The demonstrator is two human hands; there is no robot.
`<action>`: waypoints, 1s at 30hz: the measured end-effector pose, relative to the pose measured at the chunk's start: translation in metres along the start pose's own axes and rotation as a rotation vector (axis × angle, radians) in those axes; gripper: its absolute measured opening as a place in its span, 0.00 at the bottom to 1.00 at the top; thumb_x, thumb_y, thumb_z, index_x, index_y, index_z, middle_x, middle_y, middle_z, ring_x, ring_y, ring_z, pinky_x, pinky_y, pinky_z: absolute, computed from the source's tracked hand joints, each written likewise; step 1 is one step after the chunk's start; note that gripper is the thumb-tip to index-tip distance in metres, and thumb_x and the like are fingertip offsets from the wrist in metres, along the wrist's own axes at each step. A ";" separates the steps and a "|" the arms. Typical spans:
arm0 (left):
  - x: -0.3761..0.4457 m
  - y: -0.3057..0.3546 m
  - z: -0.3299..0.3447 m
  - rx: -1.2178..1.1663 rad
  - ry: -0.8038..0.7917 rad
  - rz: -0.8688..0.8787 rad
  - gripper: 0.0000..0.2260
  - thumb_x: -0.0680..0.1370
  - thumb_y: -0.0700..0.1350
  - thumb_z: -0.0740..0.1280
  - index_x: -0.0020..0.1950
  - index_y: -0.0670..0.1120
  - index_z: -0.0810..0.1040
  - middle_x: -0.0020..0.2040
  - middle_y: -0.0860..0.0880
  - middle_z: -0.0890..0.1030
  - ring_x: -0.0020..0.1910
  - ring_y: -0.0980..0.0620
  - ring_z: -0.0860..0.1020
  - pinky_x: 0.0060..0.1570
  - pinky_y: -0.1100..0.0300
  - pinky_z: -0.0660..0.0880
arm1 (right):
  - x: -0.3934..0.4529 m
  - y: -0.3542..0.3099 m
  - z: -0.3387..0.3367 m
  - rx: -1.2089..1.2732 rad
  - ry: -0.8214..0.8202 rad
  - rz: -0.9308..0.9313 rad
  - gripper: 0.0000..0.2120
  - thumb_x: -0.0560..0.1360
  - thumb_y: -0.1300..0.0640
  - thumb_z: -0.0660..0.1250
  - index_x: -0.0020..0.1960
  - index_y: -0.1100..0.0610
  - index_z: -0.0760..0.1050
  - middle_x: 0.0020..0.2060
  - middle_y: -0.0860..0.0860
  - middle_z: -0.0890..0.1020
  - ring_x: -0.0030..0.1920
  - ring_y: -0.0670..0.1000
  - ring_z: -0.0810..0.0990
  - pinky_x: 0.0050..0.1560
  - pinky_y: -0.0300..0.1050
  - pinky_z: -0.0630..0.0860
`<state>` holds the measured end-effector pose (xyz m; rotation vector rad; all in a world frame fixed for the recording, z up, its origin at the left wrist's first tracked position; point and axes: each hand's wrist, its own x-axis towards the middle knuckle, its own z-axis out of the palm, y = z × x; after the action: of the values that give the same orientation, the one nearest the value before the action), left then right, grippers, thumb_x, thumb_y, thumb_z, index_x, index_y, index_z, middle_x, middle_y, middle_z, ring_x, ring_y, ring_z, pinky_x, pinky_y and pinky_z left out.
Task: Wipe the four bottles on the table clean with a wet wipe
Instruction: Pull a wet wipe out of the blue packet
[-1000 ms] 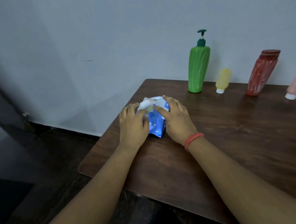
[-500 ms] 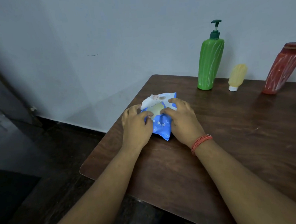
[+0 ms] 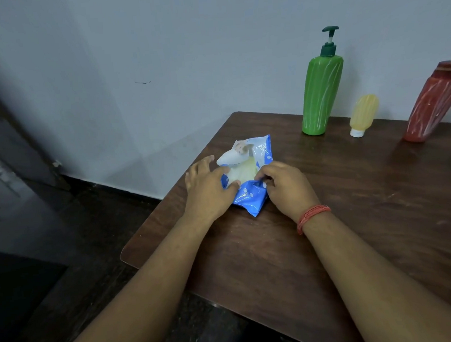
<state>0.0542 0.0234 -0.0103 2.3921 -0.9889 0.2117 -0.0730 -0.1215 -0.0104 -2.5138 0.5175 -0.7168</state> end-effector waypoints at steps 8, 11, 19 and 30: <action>0.017 0.011 -0.005 -0.025 -0.013 -0.099 0.08 0.78 0.52 0.69 0.54 0.54 0.84 0.73 0.50 0.69 0.73 0.47 0.63 0.72 0.44 0.63 | 0.000 -0.001 -0.002 0.008 -0.016 0.004 0.13 0.74 0.70 0.64 0.49 0.55 0.82 0.48 0.50 0.82 0.51 0.52 0.78 0.52 0.51 0.77; 0.019 0.016 -0.008 -0.060 0.048 -0.120 0.07 0.79 0.50 0.67 0.53 0.52 0.84 0.71 0.50 0.71 0.71 0.47 0.65 0.71 0.47 0.65 | 0.000 -0.001 -0.001 0.004 -0.016 0.003 0.13 0.74 0.70 0.64 0.49 0.55 0.82 0.48 0.50 0.82 0.51 0.52 0.78 0.52 0.50 0.77; 0.019 0.015 -0.010 0.150 -0.073 -0.065 0.12 0.77 0.55 0.69 0.58 0.55 0.82 0.74 0.50 0.67 0.74 0.45 0.62 0.74 0.42 0.58 | -0.001 -0.002 -0.001 -0.006 -0.013 0.000 0.13 0.74 0.69 0.64 0.50 0.55 0.81 0.49 0.50 0.81 0.52 0.52 0.77 0.53 0.50 0.77; 0.025 0.022 -0.008 -0.359 0.191 -0.125 0.02 0.79 0.48 0.70 0.46 0.53 0.82 0.57 0.53 0.76 0.61 0.52 0.71 0.59 0.58 0.72 | 0.000 -0.003 -0.002 -0.021 -0.021 0.006 0.12 0.77 0.67 0.64 0.51 0.54 0.82 0.51 0.50 0.82 0.53 0.52 0.77 0.54 0.50 0.77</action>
<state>0.0571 -0.0002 0.0137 2.0541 -0.7189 0.1938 -0.0738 -0.1195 -0.0075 -2.5355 0.5282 -0.6857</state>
